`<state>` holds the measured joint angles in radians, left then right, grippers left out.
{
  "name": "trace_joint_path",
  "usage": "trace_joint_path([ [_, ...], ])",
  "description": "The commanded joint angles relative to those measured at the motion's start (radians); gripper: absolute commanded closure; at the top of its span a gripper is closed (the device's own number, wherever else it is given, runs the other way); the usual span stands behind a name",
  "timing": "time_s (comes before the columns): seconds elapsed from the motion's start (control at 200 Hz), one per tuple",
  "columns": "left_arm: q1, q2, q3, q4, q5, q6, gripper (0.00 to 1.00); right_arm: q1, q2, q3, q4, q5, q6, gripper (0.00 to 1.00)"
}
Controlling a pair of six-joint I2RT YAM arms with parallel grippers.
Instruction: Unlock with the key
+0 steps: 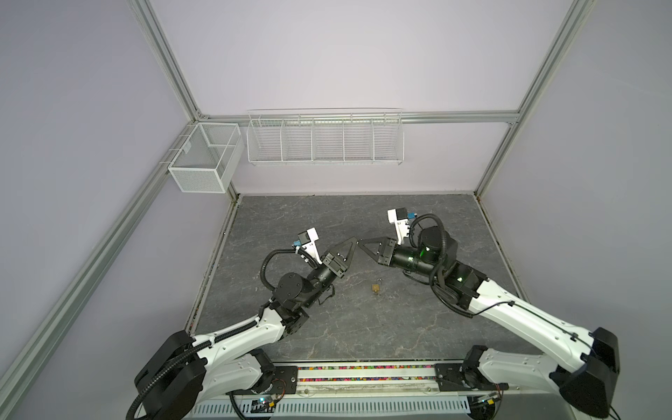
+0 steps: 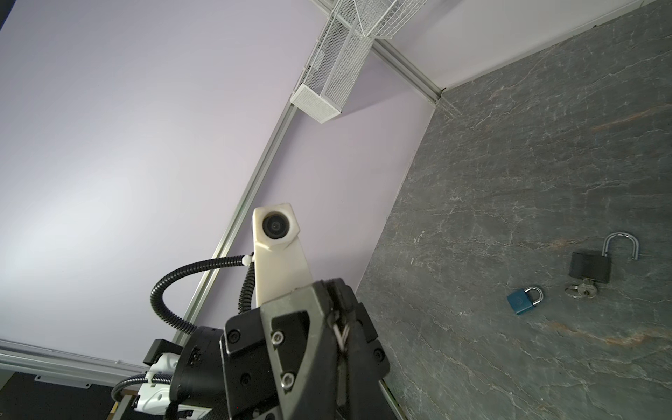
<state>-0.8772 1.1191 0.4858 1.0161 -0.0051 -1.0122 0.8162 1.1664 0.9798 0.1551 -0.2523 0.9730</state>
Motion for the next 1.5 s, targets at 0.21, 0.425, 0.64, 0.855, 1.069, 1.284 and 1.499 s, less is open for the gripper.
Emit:
trace_joint_path([
  [0.21,-0.003,0.004,0.025,0.053,-0.015,-0.010,1.00,0.009,0.006,0.005,-0.006,0.006,-0.031,0.93],
  [0.425,0.017,-0.053,0.061,-0.090,0.011,0.059,1.00,-0.012,-0.025,0.016,-0.113,0.022,-0.138,0.67],
  [0.64,0.041,-0.163,0.288,-0.800,0.102,0.317,1.00,-0.139,-0.056,0.005,-0.201,-0.249,-0.345,0.37],
  [0.855,0.103,-0.110,0.488,-1.184,0.252,0.487,1.00,-0.195,-0.055,-0.004,-0.226,-0.446,-0.526,0.29],
  [1.069,0.107,-0.039,0.609,-1.363,0.346,0.632,1.00,-0.208,-0.007,0.005,-0.198,-0.520,-0.568,0.32],
  [1.284,0.107,-0.023,0.622,-1.378,0.419,0.720,1.00,-0.209,0.043,0.022,-0.201,-0.565,-0.621,0.42],
  [1.499,0.108,-0.028,0.614,-1.351,0.442,0.768,1.00,-0.214,0.059,0.010,-0.143,-0.624,-0.603,0.54],
])
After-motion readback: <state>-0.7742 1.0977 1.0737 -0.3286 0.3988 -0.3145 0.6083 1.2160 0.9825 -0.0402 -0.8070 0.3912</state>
